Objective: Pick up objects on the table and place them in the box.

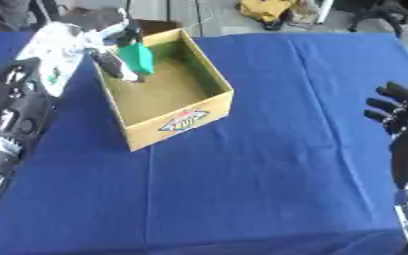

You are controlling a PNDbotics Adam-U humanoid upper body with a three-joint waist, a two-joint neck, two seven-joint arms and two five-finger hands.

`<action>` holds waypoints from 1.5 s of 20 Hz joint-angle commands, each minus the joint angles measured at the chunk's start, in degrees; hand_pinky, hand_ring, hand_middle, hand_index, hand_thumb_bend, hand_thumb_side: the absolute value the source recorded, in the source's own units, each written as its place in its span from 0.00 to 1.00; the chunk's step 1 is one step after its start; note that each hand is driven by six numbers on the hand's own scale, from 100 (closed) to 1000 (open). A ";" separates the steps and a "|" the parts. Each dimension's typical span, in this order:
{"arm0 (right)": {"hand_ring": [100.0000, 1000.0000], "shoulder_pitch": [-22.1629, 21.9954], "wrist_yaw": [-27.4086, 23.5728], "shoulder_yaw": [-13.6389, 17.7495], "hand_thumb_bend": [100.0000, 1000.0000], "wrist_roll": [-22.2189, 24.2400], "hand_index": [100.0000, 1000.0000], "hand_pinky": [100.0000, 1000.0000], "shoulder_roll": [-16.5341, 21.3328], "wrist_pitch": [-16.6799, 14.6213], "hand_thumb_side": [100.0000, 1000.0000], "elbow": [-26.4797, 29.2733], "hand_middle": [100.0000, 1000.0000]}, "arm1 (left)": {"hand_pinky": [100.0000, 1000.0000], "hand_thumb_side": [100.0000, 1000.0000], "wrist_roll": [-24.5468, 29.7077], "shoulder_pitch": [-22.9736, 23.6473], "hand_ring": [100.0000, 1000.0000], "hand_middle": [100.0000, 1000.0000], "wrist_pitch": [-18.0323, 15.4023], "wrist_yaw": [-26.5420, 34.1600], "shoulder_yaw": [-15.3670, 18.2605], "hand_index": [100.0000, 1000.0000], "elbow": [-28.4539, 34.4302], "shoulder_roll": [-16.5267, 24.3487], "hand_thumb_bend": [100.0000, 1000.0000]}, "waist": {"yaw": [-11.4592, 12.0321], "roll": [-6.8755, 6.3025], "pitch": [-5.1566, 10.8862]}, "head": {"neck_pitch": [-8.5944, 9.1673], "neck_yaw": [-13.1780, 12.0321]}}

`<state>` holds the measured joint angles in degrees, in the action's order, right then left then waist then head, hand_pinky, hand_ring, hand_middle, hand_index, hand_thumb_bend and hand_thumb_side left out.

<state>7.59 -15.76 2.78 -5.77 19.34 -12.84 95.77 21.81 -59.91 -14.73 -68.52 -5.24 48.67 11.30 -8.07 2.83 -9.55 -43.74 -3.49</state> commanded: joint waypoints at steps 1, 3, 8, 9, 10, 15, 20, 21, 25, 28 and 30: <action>0.73 0.60 -0.26 0.21 0.00 0.16 0.81 0.72 0.80 -0.09 0.98 1.34 0.73 | 0.66 0.28 -0.64 -0.78 0.52 0.44 -0.33 -1.98 -0.19 0.61 -0.74 0.00 0.72 | -0.06 0.01 0.92 | 0.29 -0.09; 0.73 0.56 -0.24 0.22 0.00 0.16 0.81 0.72 0.81 -0.08 0.98 1.34 0.73 | 0.66 0.28 -0.84 -0.69 0.52 0.44 -0.60 -2.42 -0.09 0.61 -1.22 -0.02 0.72 | -0.05 0.00 0.92 | 0.31 -0.04; 0.73 0.58 -0.22 0.24 0.00 0.18 0.81 0.72 0.73 -0.05 0.98 1.29 0.73 | 0.85 0.74 -1.91 -0.50 0.87 0.83 -1.63 -2.26 -0.01 0.90 -0.94 0.49 1.00 | 0.24 -0.01 1.01 | 0.43 -0.01; 0.73 0.55 -0.23 0.26 0.00 0.17 0.81 0.72 0.70 -0.06 0.98 1.29 0.73 | 0.86 0.78 -2.49 -0.51 0.88 0.83 -1.82 -1.79 0.27 0.90 -0.23 0.70 1.00 | 0.30 0.04 1.03 | 0.46 -0.02; 0.73 0.52 -0.23 0.30 0.00 0.16 0.81 0.72 0.69 -0.08 0.98 1.30 0.73 | 0.86 0.78 -3.19 -0.43 0.88 0.83 -1.99 -1.15 0.59 0.90 0.75 0.92 1.00 | 0.36 0.06 1.03 | 0.50 -0.03; 0.73 -0.26 -0.14 0.72 0.00 -0.18 0.81 0.72 0.53 -0.13 0.98 1.16 0.73 | 0.82 0.85 -7.24 -1.46 0.75 0.72 -2.52 2.86 4.58 0.78 6.94 1.80 0.99 | 1.51 0.38 1.37 | 0.37 0.00; 0.72 -0.58 -0.05 1.02 0.00 -0.43 0.81 0.72 0.58 -0.20 0.98 1.17 0.73 | 0.80 0.85 -11.45 1.49 0.73 0.69 -5.97 7.07 11.30 0.76 13.77 4.94 0.91 | 3.20 0.34 1.63 | 0.03 1.18; 0.72 -0.61 -0.01 1.15 0.00 -0.52 0.81 0.72 0.62 -0.24 0.98 1.20 0.73 | 0.80 0.86 -12.30 2.77 0.72 0.68 -6.52 7.91 12.68 0.75 15.15 5.48 0.90 | 3.61 0.32 1.50 | 0.10 1.49; 0.72 -0.40 0.15 1.73 0.00 -1.05 0.81 0.72 0.80 -0.41 0.98 1.46 0.72 | 0.78 0.87 -15.67 8.16 0.70 0.66 -5.13 11.28 18.04 0.75 20.63 6.75 0.86 | 4.70 0.07 0.84 | 0.60 2.33; 0.72 -0.23 0.24 1.85 0.00 -1.24 0.81 0.72 1.08 -0.46 0.98 1.65 0.72 | 0.77 0.87 -18.19 12.26 0.69 0.65 -2.71 13.81 19.22 0.74 24.70 6.84 0.84 | 5.22 -0.05 0.57 | 0.60 2.47; 0.72 -0.03 0.20 1.95 0.00 -1.38 0.81 0.72 1.14 -0.48 0.98 1.77 0.72 | 0.77 0.86 -19.87 14.99 0.68 0.64 -1.05 15.48 19.30 0.73 26.12 6.66 0.82 | 5.50 -0.10 0.41 | 0.60 2.66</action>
<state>6.93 -15.77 4.10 -6.87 18.93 -13.30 95.96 3.09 -44.19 -16.60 -54.25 13.34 72.57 16.67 -2.54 2.89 -9.87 -43.66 -1.05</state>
